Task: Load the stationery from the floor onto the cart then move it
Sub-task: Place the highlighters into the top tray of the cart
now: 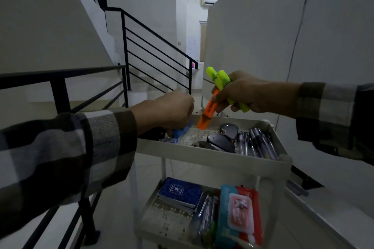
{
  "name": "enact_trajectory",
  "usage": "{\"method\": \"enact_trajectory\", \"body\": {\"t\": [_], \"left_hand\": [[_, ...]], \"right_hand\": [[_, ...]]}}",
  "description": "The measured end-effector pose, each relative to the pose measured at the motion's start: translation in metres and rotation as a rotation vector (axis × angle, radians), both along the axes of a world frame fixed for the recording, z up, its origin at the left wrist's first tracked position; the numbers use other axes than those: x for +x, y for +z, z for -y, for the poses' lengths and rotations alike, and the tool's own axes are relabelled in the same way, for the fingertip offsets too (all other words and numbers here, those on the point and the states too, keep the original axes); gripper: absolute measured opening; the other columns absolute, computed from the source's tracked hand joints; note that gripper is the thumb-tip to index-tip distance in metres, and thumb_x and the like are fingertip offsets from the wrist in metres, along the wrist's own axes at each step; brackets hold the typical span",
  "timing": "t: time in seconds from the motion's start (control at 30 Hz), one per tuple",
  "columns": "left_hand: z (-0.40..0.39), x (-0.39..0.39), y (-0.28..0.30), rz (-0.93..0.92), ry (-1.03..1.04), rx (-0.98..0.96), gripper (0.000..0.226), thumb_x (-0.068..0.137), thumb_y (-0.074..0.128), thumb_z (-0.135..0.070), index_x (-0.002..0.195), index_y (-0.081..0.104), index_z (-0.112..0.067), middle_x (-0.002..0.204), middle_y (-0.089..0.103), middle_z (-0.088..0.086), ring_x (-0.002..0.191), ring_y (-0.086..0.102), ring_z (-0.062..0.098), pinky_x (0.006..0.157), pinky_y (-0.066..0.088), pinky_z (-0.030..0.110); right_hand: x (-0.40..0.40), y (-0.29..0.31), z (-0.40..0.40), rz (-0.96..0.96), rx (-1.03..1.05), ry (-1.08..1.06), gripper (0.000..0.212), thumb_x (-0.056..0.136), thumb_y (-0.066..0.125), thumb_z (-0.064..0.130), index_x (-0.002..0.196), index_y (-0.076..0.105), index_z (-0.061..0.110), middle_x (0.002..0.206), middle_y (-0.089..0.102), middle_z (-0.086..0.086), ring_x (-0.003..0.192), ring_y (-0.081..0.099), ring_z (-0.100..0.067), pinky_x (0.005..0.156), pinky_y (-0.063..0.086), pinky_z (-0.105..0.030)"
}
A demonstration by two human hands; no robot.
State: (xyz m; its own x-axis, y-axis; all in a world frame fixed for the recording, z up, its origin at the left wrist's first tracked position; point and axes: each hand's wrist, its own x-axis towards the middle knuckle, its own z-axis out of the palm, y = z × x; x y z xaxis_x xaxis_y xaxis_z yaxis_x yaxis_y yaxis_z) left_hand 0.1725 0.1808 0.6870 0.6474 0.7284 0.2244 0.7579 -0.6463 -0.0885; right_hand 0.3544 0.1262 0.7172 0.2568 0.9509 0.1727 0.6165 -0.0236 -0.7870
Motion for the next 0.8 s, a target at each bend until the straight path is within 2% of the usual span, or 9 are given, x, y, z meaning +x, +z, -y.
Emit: {"method": "enact_trajectory", "body": {"t": [0.13,0.23,0.3,0.43,0.57,0.63,0.67,0.73,0.8], "left_hand": [[-0.004,-0.002,-0.001,-0.023,-0.006,0.07,0.009,0.083,0.078,-0.014,0.09,0.078,-0.009,0.093,0.074,0.01,0.084,0.069,0.023,0.07,0.06,0.035],[0.0,-0.003,-0.003,-0.053,-0.002,0.052,0.014,0.08,0.084,-0.018,0.088,0.075,-0.01,0.08,0.064,0.002,0.079,0.067,0.02,0.077,0.063,0.038],[0.001,-0.003,-0.003,-0.078,0.001,0.038,0.017,0.078,0.086,-0.02,0.081,0.072,-0.012,0.077,0.063,0.001,0.074,0.065,0.017,0.075,0.063,0.037],[0.0,-0.008,-0.002,-0.102,0.011,0.018,0.035,0.078,0.087,-0.023,0.065,0.055,-0.021,0.069,0.059,-0.001,0.065,0.062,0.015,0.073,0.064,0.04],[0.001,-0.008,-0.002,-0.139,-0.009,0.002,0.027,0.079,0.087,-0.028,0.071,0.063,-0.02,0.075,0.067,0.001,0.072,0.067,0.016,0.073,0.064,0.039],[0.002,-0.008,-0.001,-0.137,-0.016,-0.005,0.024,0.079,0.087,-0.029,0.075,0.065,-0.018,0.077,0.067,0.002,0.07,0.065,0.015,0.066,0.061,0.034],[0.002,-0.008,-0.001,-0.135,-0.019,-0.002,0.029,0.08,0.087,-0.029,0.071,0.06,-0.02,0.074,0.064,0.001,0.066,0.061,0.013,0.061,0.055,0.031],[0.0,-0.008,-0.002,-0.125,-0.02,0.006,0.039,0.081,0.086,-0.027,0.065,0.051,-0.023,0.07,0.058,-0.002,0.061,0.055,0.01,0.056,0.045,0.026],[0.0,-0.009,-0.003,-0.12,-0.023,0.008,0.039,0.082,0.084,-0.025,0.065,0.049,-0.023,0.069,0.056,-0.002,0.06,0.053,0.01,0.054,0.042,0.024]], "right_hand": [[-0.002,-0.009,-0.002,0.046,-0.009,-0.003,0.032,0.087,0.079,0.011,0.111,0.062,-0.001,0.081,0.079,-0.016,0.089,0.078,-0.037,0.056,0.052,-0.031],[-0.005,-0.014,-0.002,0.059,0.039,0.012,0.037,0.086,0.082,0.013,0.111,0.059,-0.002,0.082,0.079,-0.018,0.076,0.079,-0.03,0.041,0.048,-0.023],[-0.006,-0.016,0.0,0.15,0.086,0.032,0.038,0.084,0.084,0.017,0.108,0.061,-0.001,0.079,0.078,-0.016,0.065,0.078,-0.024,0.037,0.046,-0.021],[-0.009,-0.021,0.004,0.445,0.209,0.078,0.032,0.079,0.088,0.025,0.09,0.067,0.005,0.067,0.076,-0.006,0.05,0.073,-0.015,0.046,0.053,-0.021],[-0.016,-0.025,0.001,0.65,0.238,0.106,0.033,0.078,0.088,0.036,0.085,0.066,0.013,0.066,0.075,-0.002,0.043,0.067,-0.006,0.05,0.055,-0.022],[-0.018,-0.025,-0.001,0.71,0.261,0.109,0.034,0.076,0.09,0.036,0.087,0.067,0.015,0.069,0.074,-0.001,0.045,0.067,-0.008,0.054,0.059,-0.028],[-0.018,-0.023,-0.002,0.753,0.293,0.104,0.034,0.074,0.091,0.035,0.088,0.067,0.014,0.072,0.073,0.0,0.049,0.067,-0.012,0.056,0.059,-0.031],[-0.018,-0.022,-0.005,0.845,0.365,0.089,0.035,0.072,0.09,0.035,0.084,0.064,0.015,0.077,0.068,0.0,0.062,0.064,-0.017,0.057,0.05,-0.032],[-0.018,-0.023,-0.006,0.892,0.404,0.09,0.032,0.073,0.089,0.033,0.085,0.061,0.023,0.081,0.064,0.002,0.068,0.06,-0.018,0.058,0.043,-0.028]]}}
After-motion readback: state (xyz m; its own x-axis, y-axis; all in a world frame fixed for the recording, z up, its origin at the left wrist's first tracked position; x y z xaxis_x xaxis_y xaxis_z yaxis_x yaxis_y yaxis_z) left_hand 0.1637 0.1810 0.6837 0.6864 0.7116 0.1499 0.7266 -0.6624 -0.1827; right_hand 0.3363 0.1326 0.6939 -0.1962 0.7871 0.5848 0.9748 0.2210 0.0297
